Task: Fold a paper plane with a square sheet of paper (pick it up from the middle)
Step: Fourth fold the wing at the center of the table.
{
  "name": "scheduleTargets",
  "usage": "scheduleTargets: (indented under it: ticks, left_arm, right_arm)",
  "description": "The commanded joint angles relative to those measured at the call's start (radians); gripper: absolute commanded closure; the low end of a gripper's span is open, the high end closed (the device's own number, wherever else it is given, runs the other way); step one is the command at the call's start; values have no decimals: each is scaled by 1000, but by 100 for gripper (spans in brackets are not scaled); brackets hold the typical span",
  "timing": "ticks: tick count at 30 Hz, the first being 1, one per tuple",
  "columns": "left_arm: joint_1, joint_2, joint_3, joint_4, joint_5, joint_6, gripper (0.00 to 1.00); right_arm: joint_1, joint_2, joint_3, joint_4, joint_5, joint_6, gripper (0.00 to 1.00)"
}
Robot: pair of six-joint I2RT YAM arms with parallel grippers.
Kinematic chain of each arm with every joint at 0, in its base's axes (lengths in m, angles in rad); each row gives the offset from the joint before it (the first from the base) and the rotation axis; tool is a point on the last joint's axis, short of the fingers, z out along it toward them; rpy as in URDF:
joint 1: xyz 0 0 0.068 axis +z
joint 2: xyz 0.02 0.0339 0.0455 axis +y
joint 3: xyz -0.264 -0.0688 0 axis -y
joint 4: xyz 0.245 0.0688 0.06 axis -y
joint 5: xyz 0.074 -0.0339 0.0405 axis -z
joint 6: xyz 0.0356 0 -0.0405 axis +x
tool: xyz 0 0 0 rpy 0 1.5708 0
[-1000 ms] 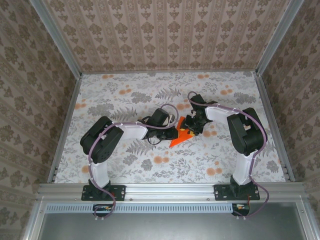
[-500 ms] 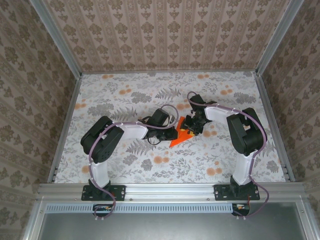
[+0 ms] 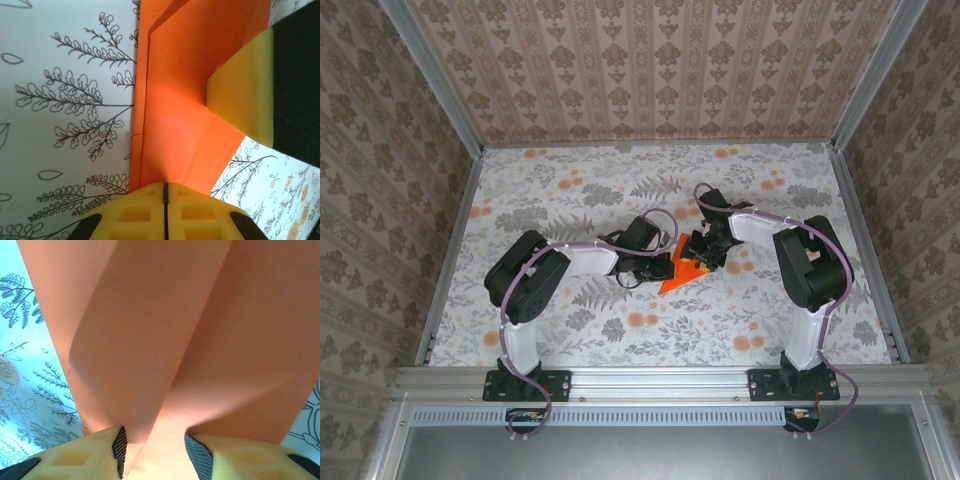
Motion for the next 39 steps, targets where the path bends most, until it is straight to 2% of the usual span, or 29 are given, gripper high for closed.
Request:
scheduleTargets:
  ticks: [1, 8, 15, 17, 22, 25, 30, 39]
  left_arm:
    - [3, 38, 12, -114, -19, 3, 95]
    - [7, 35, -5, -146, -14, 24, 100]
    - [20, 26, -36, -103, 11, 21, 100]
    - [22, 26, -35, -103, 15, 21, 100]
    - [22, 24, -34, -112, 18, 27, 100]
    - [22, 23, -35, -120, 14, 29, 100]
    - [21, 24, -34, -126, 10, 32, 100]
    - [23, 29, -36, -129, 11, 26, 100]
  right_arm:
    - [8, 151, -96, -81, 213, -11, 52]
    - [-21, -97, -36, -67, 66, -65, 49]
    - [-26, -287, -110, 121, -94, -102, 46]
    - [-24, -300, -151, 182, -132, -112, 50]
    - [4, -263, -184, 266, -197, -136, 77]
    - [20, -226, -185, 290, -203, -141, 87]
    - [38, -164, -184, 320, -216, -151, 93]
    - [37, -105, -184, 317, -206, -175, 96]
